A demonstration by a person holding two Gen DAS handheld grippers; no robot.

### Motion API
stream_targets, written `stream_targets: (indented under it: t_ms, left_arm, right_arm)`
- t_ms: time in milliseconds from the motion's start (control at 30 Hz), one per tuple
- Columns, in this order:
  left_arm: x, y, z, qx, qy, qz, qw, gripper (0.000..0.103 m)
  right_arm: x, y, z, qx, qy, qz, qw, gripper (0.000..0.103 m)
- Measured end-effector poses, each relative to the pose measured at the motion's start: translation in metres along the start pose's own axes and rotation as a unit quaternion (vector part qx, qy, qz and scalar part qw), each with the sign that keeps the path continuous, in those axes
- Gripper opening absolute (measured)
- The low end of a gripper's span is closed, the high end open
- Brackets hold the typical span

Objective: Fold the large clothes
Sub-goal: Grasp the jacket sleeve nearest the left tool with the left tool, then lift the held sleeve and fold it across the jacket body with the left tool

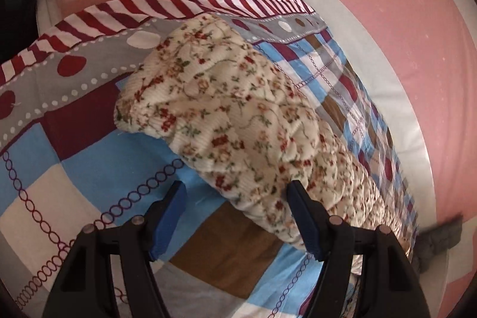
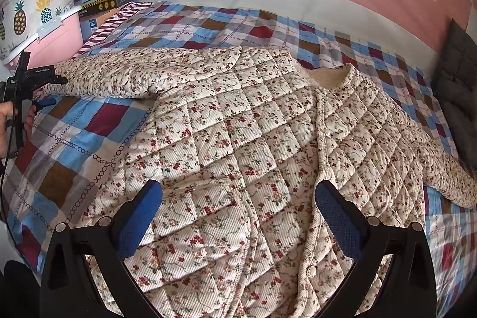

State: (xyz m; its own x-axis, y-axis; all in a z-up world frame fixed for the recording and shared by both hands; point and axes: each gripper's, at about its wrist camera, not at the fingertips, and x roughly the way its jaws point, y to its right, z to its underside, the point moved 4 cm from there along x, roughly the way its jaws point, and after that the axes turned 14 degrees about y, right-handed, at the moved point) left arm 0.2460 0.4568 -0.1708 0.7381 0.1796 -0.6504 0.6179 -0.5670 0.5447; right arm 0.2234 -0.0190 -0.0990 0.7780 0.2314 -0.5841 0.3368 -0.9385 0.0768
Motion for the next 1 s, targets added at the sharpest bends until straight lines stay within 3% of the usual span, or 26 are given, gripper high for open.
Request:
stream_targets:
  t_ms: [100, 167, 233, 333, 433, 600, 733, 867, 1000]
  left_arm:
    - [0.013, -0.006, -0.008, -0.019, 0.013, -0.006, 0.9997, 0.070]
    - [0.019, -0.005, -0.013, -0.012, 0.025, -0.025, 0.9993, 0.056]
    - [0.025, -0.002, -0.017, 0.005, 0.027, -0.047, 0.9985, 0.030]
    - [0.020, 0.013, -0.027, 0.049, 0.040, -0.055, 0.9965, 0.016]
    - [-0.001, 0.044, -0.036, 0.105, 0.072, -0.045, 0.9908, 0.013]
    - [-0.050, 0.119, -0.049, 0.159, 0.109, 0.023, 0.9810, 0.012]
    - [-0.091, 0.203, -0.036, 0.216, 0.120, 0.105, 0.9633, 0.012]
    - [-0.118, 0.296, 0.007, 0.267, 0.106, 0.190, 0.9389, 0.012]
    - [-0.113, 0.367, 0.073, 0.305, 0.062, 0.248, 0.9174, 0.012]
  right_arm:
    - [0.005, 0.003, 0.002, 0.002, -0.002, -0.001, 1.000, 0.102]
    - [0.007, 0.006, 0.004, 0.006, -0.003, -0.001, 1.000, 0.102]
    - [0.007, 0.009, 0.006, 0.012, -0.004, 0.000, 1.000, 0.102]
    - [0.006, 0.016, 0.009, 0.021, -0.005, 0.000, 1.000, 0.102]
    - [0.002, 0.024, 0.012, 0.030, -0.004, 0.002, 1.000, 0.102]
    - [-0.005, 0.040, 0.016, 0.050, 0.000, 0.005, 0.999, 0.102]
    - [-0.013, 0.057, 0.019, 0.071, 0.006, 0.010, 0.997, 0.102]
    - [-0.022, 0.080, 0.022, 0.096, 0.013, 0.020, 0.995, 0.102]
    - [-0.033, 0.112, 0.030, 0.124, 0.018, 0.037, 0.991, 0.102]
